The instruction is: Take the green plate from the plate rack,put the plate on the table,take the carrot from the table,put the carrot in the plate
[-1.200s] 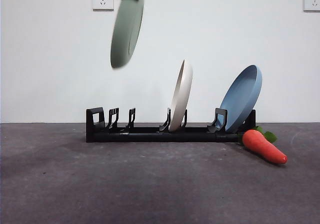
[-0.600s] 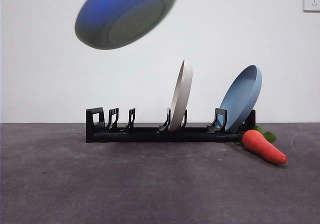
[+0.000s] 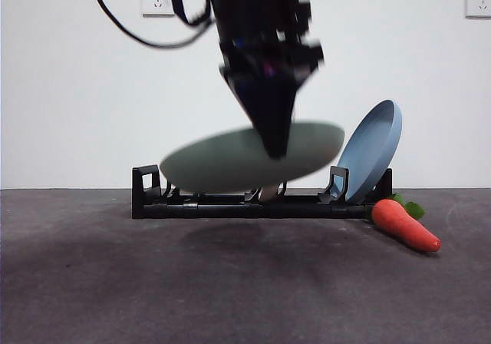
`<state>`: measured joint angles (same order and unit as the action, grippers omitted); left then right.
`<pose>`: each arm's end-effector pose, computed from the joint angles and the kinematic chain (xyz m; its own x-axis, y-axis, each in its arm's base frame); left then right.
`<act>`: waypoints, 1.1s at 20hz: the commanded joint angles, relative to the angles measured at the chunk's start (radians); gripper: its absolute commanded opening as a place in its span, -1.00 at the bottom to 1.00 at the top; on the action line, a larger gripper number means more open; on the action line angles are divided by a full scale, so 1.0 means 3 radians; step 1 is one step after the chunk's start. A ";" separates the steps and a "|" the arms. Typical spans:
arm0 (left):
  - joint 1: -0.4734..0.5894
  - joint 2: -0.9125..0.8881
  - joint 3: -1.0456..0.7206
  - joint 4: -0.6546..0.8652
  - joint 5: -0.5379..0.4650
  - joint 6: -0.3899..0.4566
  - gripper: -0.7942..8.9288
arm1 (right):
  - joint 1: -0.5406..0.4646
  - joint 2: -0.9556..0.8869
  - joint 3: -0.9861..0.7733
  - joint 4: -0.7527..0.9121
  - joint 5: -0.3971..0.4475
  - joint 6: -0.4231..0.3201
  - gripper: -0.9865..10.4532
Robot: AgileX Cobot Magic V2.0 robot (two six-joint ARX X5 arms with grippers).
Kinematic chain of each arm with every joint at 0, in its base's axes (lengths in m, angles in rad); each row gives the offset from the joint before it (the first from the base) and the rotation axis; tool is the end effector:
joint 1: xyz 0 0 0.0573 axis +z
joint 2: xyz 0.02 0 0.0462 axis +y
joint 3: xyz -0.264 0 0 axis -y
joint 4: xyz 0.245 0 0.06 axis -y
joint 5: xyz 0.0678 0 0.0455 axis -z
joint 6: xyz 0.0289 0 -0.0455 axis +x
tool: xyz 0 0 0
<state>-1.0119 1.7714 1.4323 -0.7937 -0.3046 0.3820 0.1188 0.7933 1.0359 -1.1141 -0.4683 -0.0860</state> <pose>0.2004 -0.3041 0.2509 0.4688 -0.1840 -0.8639 0.8669 0.2832 0.4101 0.1161 0.0270 0.3371 0.5168 0.5163 -0.6829 -0.4581 0.8407 0.2889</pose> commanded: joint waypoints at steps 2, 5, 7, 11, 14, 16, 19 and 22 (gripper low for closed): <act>-0.0005 0.0200 -0.0017 0.0121 -0.0029 0.0010 -0.85 | 0.0006 -0.0005 0.0013 0.0017 0.0003 0.0023 0.37; 0.0019 0.0390 -0.0017 0.0186 -0.0031 0.0008 -0.85 | 0.0006 -0.0005 0.0013 0.0017 -0.0006 0.0023 0.37; 0.0024 0.0529 -0.0017 0.0205 -0.0031 -0.0009 -0.85 | 0.0006 -0.0005 0.0013 0.0017 -0.0005 0.0024 0.37; 0.0029 0.0740 -0.0017 0.0201 -0.0023 -0.0092 -0.85 | 0.0006 -0.0005 0.0013 0.0017 -0.0005 0.0024 0.37; 0.0033 0.0749 -0.0017 0.0132 0.0264 -0.0268 -0.84 | 0.0006 -0.0004 0.0013 0.0017 -0.0004 0.0023 0.38; 0.0043 0.0749 -0.0017 0.0085 0.0559 -0.0439 -0.80 | 0.0006 -0.0004 0.0013 0.0019 -0.0003 0.0023 0.38; 0.0032 0.0749 -0.0017 -0.0069 0.0613 -0.0516 -0.35 | 0.0006 -0.0004 0.0013 0.0019 -0.0003 0.0024 0.38; 0.0019 0.0749 -0.0017 -0.0153 0.0603 -0.0516 -0.32 | 0.0006 -0.0004 0.0013 0.0019 -0.0001 0.0034 0.38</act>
<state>-1.0073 1.9858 1.4334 -0.8364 -0.1238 0.2413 0.1188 0.7933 1.0359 -1.1141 -0.4686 -0.0849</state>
